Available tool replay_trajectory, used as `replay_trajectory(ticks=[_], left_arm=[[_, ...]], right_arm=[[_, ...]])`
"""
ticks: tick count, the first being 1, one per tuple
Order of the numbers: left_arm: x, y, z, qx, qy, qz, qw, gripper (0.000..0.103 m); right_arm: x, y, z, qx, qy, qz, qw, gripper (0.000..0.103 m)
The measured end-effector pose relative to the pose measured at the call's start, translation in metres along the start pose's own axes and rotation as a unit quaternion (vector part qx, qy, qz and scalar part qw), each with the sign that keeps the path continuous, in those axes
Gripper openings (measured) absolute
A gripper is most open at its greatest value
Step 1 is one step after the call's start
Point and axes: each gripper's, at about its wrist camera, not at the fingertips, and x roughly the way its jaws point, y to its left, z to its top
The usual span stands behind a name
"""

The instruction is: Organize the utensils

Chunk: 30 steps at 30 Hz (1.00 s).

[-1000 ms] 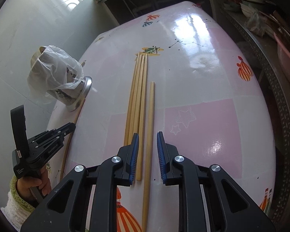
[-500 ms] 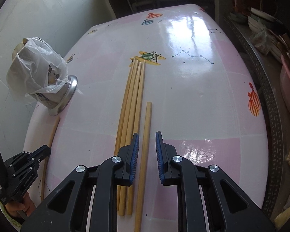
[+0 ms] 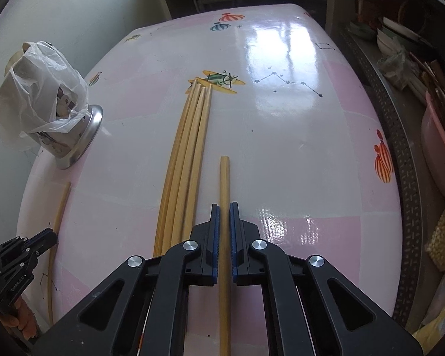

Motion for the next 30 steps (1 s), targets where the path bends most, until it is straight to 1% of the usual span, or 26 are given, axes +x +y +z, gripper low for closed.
replay_trajectory(ticks=[2,3,5,7,9,10,12,15,18,22,25,30], left_arm=[[-0.003,-0.002,0.002,0.008,-0.008,0.002,0.9999,0.006],[-0.006,-0.003,0.004,0.015,-0.011,0.003,0.9998,0.006],[-0.01,-0.007,0.007,0.035,-0.016,0.006,0.9993,0.006],[-0.014,-0.011,0.01,0.051,-0.022,0.014,0.9983,0.007],[-0.015,-0.012,0.015,0.06,-0.024,0.018,0.9978,0.01],[-0.015,-0.012,0.018,0.06,-0.022,0.016,0.9978,0.011],[-0.012,-0.009,0.024,0.057,-0.014,0.008,0.9982,0.018],[-0.004,-0.007,0.033,0.058,0.002,0.004,0.9983,0.022],[0.007,-0.006,0.041,0.057,0.014,0.007,0.9983,0.023],[0.025,-0.009,0.048,0.063,0.027,0.027,0.9973,0.023],[0.035,-0.012,0.052,0.069,0.031,0.039,0.9964,0.023],[0.041,-0.02,0.056,0.085,0.025,0.058,0.9944,0.023]], right_arm=[[-0.001,0.0,0.0,-0.003,0.004,0.006,1.0,0.005],[-0.002,0.0,0.0,-0.008,0.005,0.007,1.0,0.007],[-0.003,0.004,0.002,-0.024,0.004,-0.001,1.0,0.008],[-0.004,0.005,0.003,-0.034,0.001,-0.007,0.999,0.015],[-0.003,0.005,0.004,-0.039,0.002,-0.009,0.999,0.016],[-0.003,0.005,0.004,-0.041,0.004,-0.01,0.999,0.016],[-0.001,0.005,0.005,-0.045,0.006,-0.007,0.999,0.016],[0.001,0.006,0.005,-0.05,0.009,0.001,0.999,0.016],[0.002,0.01,0.005,-0.058,0.009,0.005,0.998,0.016],[0.003,0.012,0.005,-0.065,0.006,0.003,0.998,0.016],[0.003,0.009,0.006,-0.061,0.005,0.003,0.998,0.016],[0.002,0.005,0.008,-0.06,0.006,0.003,0.998,0.016]])
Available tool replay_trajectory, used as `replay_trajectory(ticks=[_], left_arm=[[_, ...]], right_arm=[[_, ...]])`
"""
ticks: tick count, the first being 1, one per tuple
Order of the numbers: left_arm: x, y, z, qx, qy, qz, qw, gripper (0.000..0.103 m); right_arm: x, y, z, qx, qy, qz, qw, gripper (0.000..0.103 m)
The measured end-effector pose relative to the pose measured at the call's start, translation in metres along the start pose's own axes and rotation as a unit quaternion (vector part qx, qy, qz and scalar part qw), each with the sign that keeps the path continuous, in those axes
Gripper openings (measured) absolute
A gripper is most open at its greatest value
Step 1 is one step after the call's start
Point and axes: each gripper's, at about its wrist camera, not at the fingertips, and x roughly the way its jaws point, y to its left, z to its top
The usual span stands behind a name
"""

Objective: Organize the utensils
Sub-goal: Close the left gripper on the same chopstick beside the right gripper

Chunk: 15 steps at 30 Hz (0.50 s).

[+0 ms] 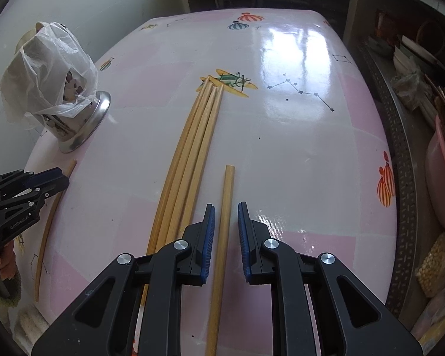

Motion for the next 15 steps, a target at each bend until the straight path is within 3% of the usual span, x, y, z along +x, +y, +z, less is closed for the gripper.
replay_trajectory(ticks=[7,12,15], left_arm=[[0.001,-0.007,0.002,0.002,-0.005,0.015,0.9999,0.023],[0.0,-0.009,-0.001,0.004,-0.011,0.015,0.9998,0.007],[0.0,-0.01,-0.002,0.004,-0.014,0.015,0.9998,0.006]], right_arm=[[0.003,0.007,0.002,-0.013,-0.004,-0.017,1.0,0.015],[0.004,0.015,-0.001,-0.026,-0.011,-0.034,0.999,0.01],[0.004,0.017,-0.002,-0.028,-0.013,-0.036,0.999,0.006]])
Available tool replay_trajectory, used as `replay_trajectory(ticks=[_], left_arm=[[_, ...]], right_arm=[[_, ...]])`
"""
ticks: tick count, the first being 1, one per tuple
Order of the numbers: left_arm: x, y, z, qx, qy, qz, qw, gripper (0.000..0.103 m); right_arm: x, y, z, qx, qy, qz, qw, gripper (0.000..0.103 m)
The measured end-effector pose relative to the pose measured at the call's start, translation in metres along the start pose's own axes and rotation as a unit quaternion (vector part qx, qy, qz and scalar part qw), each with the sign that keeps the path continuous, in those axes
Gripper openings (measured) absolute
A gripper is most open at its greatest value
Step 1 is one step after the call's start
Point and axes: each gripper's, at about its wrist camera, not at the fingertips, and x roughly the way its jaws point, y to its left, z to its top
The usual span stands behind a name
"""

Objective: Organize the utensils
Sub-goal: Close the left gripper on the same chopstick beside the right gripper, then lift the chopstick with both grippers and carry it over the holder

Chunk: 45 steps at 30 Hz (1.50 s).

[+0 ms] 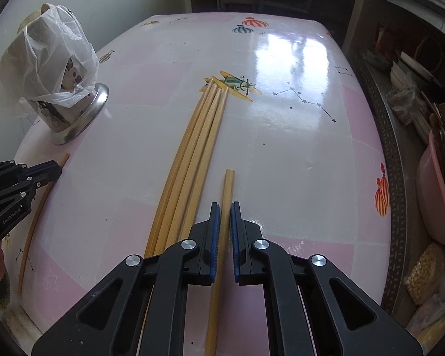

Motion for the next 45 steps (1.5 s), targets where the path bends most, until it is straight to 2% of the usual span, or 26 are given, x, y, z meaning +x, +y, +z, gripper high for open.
replay_trajectory(ticks=[7,14,19,24,31,35,39,45], left_arm=[[-0.018,0.016,-0.004,-0.027,-0.027,-0.027,0.9989,0.006],[-0.071,0.038,-0.009,-0.068,-0.082,-0.083,0.9908,0.006],[-0.124,0.05,-0.014,-0.086,-0.148,-0.119,0.978,0.006],[-0.166,0.057,-0.012,-0.092,-0.204,-0.132,0.9657,0.006],[-0.203,0.07,0.01,-0.096,-0.262,-0.15,0.9484,0.006],[-0.225,0.078,0.032,-0.097,-0.287,-0.178,0.9361,0.006],[-0.255,0.082,0.06,-0.085,-0.328,-0.174,0.9245,0.006],[-0.287,0.093,0.099,-0.079,-0.385,-0.136,0.9092,0.006]], right_arm=[[-0.011,-0.013,0.0,0.046,-0.008,0.051,0.998,0.004],[-0.074,-0.024,0.006,0.077,-0.077,0.084,0.991,0.004],[-0.127,-0.026,0.008,0.086,-0.138,0.117,0.98,0.004],[-0.166,-0.022,0.015,0.088,-0.186,0.148,0.967,0.004],[-0.193,-0.011,0.041,0.086,-0.228,0.183,0.953,0.004],[-0.2,-0.007,0.059,0.09,-0.238,0.212,0.944,0.004],[-0.2,-0.002,0.075,0.088,-0.246,0.228,0.938,0.004],[-0.193,0.0,0.093,0.087,-0.249,0.254,0.93,0.004]])
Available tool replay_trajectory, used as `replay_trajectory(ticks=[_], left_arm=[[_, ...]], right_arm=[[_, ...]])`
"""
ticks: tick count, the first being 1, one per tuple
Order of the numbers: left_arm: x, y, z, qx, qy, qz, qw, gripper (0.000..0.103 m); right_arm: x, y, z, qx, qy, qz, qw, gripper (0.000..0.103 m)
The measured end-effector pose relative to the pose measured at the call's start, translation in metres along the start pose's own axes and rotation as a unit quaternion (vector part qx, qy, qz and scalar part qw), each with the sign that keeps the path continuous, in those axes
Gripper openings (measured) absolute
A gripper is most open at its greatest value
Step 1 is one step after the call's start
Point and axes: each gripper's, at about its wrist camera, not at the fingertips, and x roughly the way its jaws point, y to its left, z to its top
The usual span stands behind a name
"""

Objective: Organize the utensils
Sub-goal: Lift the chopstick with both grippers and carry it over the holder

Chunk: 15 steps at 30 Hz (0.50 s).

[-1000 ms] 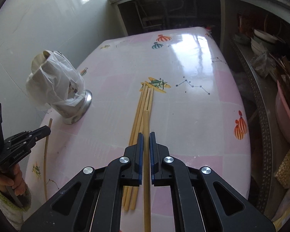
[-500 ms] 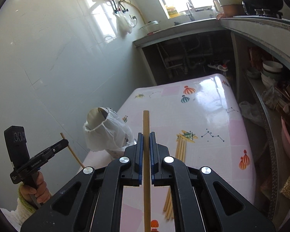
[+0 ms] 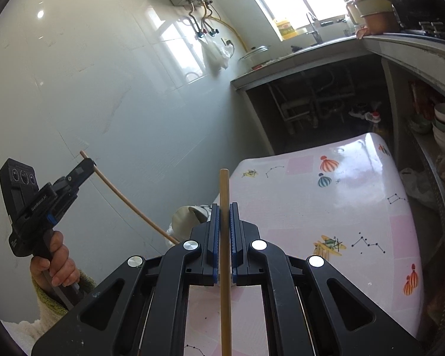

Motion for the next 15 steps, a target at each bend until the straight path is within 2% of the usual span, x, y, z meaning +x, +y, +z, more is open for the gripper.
replay_trajectory(ticks=[2,5,15], left_arm=[[0.004,0.002,0.01,0.013,-0.014,0.019,0.9996,0.006],[0.015,0.011,0.018,0.021,-0.016,0.036,0.999,0.006],[0.041,0.043,0.014,0.03,0.015,0.067,0.9972,0.006]], right_arm=[[0.006,-0.001,0.005,0.001,-0.001,0.011,1.0,0.004],[0.012,-0.001,0.016,-0.002,-0.01,0.021,1.0,0.004],[0.036,0.001,0.041,-0.008,-0.027,0.054,0.998,0.005]])
